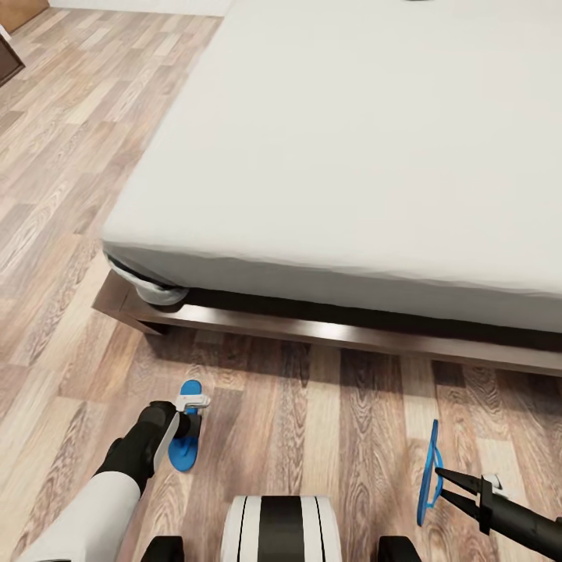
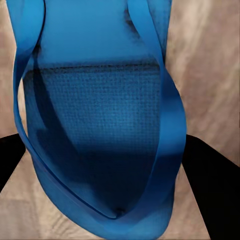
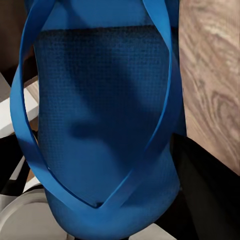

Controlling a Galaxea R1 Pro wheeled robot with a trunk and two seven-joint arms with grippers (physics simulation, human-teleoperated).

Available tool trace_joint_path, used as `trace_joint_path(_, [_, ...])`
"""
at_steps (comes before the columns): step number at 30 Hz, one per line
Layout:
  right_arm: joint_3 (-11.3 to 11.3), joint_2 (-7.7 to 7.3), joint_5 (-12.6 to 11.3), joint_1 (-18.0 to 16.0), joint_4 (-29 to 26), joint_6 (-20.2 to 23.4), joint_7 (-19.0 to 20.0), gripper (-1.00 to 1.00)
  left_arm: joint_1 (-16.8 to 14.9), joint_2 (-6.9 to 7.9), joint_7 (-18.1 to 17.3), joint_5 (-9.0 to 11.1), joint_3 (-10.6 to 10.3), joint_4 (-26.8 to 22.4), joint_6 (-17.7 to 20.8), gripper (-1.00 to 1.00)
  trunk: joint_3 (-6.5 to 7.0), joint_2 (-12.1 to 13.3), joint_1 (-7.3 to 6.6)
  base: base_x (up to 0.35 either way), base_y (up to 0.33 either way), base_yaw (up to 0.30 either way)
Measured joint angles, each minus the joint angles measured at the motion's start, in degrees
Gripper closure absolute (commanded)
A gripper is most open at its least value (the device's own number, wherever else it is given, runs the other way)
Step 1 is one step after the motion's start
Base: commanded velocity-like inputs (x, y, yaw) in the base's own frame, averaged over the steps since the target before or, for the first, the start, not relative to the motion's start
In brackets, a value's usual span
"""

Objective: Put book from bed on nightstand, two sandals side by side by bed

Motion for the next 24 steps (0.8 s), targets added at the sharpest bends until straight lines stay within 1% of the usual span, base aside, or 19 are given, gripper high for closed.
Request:
trace_joint_path(3, [0.00, 0.00, 0.00, 0.03, -0.01, -0.06, 0.03, 1.00, 0.00, 0.00, 0.00, -0.01, -0.01, 0.01, -0.02, 1.00, 0.00, 0.00, 0.00, 0.000, 0.025, -0.024])
trace_joint_path(10, [0.01, -0.01, 0.01, 0.03, -0.06, -0.31, 0.02, 1.00, -0.01, 0.00, 0.01, -0.04, -0.01, 0.03, -0.03, 1.00, 0.00, 0.00, 0.00, 0.000, 0.003, -0.168])
trace_joint_path(15, [-0.01, 0.00, 0.02, 0.01, -0.01, -0.33, 0.03, 1.00, 0.00, 0.00, 0.00, -0.04, -0.01, 0.01, -0.02, 1.00, 0.00, 0.00, 0.00, 0.003, 0.019, -0.022])
trace_joint_path(20, [-0.01, 0.00, 0.01, 0.04, 0.00, -0.33, -0.01, 1.00, 0.00, 0.07, 0.01, -0.04, 0.01, 0.00, 0.01, 1.00, 0.00, 0.00, -0.01, 0.061, 0.205, -0.002])
trace_joint_path(24, [-0.01, 0.00, 0.03, 0.00, -0.01, -0.33, 0.01, 1.00, 0.00, 0.07, 0.00, -0.04, -0.04, 0.01, -0.01, 1.00, 0.00, 0.00, 0.00, 0.023, 0.061, 0.000])
